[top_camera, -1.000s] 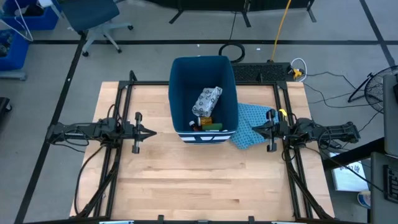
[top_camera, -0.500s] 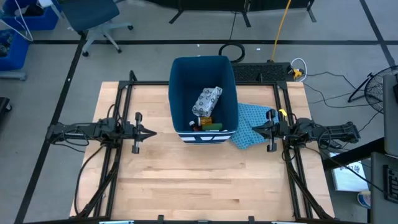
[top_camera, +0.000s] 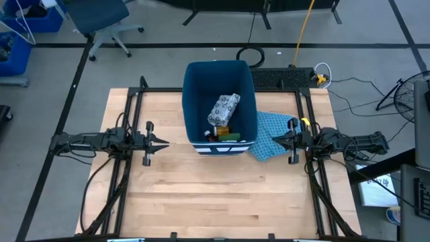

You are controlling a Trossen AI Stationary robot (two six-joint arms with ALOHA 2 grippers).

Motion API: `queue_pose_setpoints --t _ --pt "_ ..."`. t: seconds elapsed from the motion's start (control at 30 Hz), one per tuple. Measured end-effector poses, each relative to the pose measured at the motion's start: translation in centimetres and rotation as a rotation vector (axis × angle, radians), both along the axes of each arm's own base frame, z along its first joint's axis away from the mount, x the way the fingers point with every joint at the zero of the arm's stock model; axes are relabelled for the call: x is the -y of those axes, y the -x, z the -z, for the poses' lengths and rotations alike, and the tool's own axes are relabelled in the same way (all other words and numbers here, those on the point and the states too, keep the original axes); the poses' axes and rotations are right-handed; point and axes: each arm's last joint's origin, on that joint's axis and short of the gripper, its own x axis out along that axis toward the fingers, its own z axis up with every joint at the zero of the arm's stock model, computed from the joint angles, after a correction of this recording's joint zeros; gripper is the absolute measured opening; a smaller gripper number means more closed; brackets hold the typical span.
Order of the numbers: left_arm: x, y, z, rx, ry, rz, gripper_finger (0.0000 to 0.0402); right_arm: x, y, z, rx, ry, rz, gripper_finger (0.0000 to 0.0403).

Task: Pick & place medical supplies in basket/bin
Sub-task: Return to Home Position

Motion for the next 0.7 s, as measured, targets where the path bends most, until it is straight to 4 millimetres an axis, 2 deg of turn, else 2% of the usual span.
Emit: queue_pose_setpoints --t 0.7 --pt "0.00 0.00 -0.01 0.001 -0.001 0.001 0.0054 0.00 0.00 0.00 0.000 0.000 0.000 0.0000"
